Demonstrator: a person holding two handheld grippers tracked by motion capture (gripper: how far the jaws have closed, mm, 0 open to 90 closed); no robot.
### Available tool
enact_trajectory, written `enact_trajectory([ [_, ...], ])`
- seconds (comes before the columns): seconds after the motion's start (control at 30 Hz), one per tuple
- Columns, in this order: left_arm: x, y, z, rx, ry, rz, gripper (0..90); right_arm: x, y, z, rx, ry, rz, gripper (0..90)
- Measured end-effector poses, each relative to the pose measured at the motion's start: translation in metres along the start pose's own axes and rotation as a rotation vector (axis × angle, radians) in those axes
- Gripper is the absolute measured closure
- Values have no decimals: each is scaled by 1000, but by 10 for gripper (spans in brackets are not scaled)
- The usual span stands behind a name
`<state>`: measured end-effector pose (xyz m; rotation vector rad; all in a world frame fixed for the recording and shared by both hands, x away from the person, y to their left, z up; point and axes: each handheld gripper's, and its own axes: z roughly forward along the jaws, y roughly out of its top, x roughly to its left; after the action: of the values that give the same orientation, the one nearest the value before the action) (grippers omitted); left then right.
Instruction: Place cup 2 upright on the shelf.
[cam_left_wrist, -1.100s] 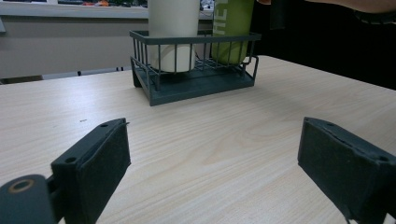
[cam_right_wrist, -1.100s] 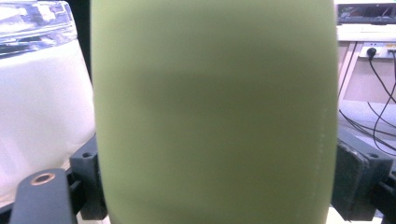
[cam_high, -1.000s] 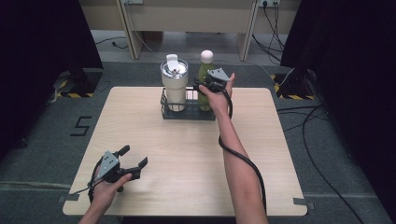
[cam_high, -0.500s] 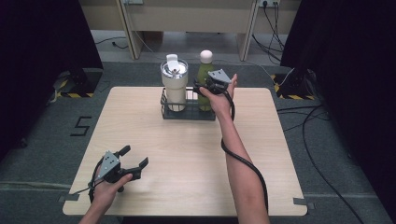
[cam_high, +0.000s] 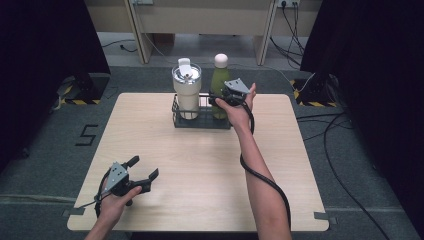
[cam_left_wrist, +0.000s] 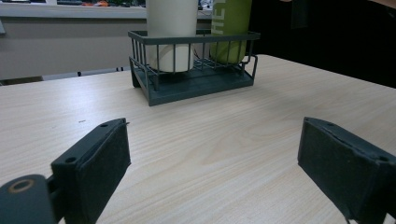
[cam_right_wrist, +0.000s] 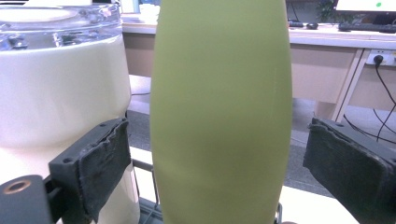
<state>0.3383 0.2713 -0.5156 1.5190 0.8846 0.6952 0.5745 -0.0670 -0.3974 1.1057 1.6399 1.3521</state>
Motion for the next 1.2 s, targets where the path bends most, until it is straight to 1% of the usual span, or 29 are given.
enact_trajectory([
  [0.27,-1,0,0,2,0,3,85,-7,3,-17,-12,-3,3,80],
  [0.43,-2,0,1,3,-1,5,85,-11,1,-25,-9,-2,14,85],
  [0.57,-2,0,1,5,0,7,85,-14,-5,-33,4,-4,4,97],
  [0.6,-2,0,1,5,1,7,85,-16,-9,-37,9,-5,3,100],
  [0.7,-2,-1,1,6,3,7,85,-17,-13,-41,13,-5,4,103],
  [0.8,-1,-1,1,7,6,6,85,-19,-19,-49,21,-2,8,105],
  [0.93,-1,-1,1,8,6,6,85,-21,-23,-55,21,-1,7,106],
  [1.0,-2,-1,1,10,6,8,85,-22,-25,-62,23,-1,9,107],
  [1.1,-1,-1,1,8,7,8,84,-24,-27,-66,25,4,20,108],
  [1.13,-1,-1,0,6,9,7,85,-25,-29,-70,25,2,15,110],
  [1.17,-1,-1,0,7,10,6,85,-25,-29,-70,25,2,15,110],
  [1.2,-1,-1,0,7,11,7,85,-27,-30,-75,24,7,24,111],
])
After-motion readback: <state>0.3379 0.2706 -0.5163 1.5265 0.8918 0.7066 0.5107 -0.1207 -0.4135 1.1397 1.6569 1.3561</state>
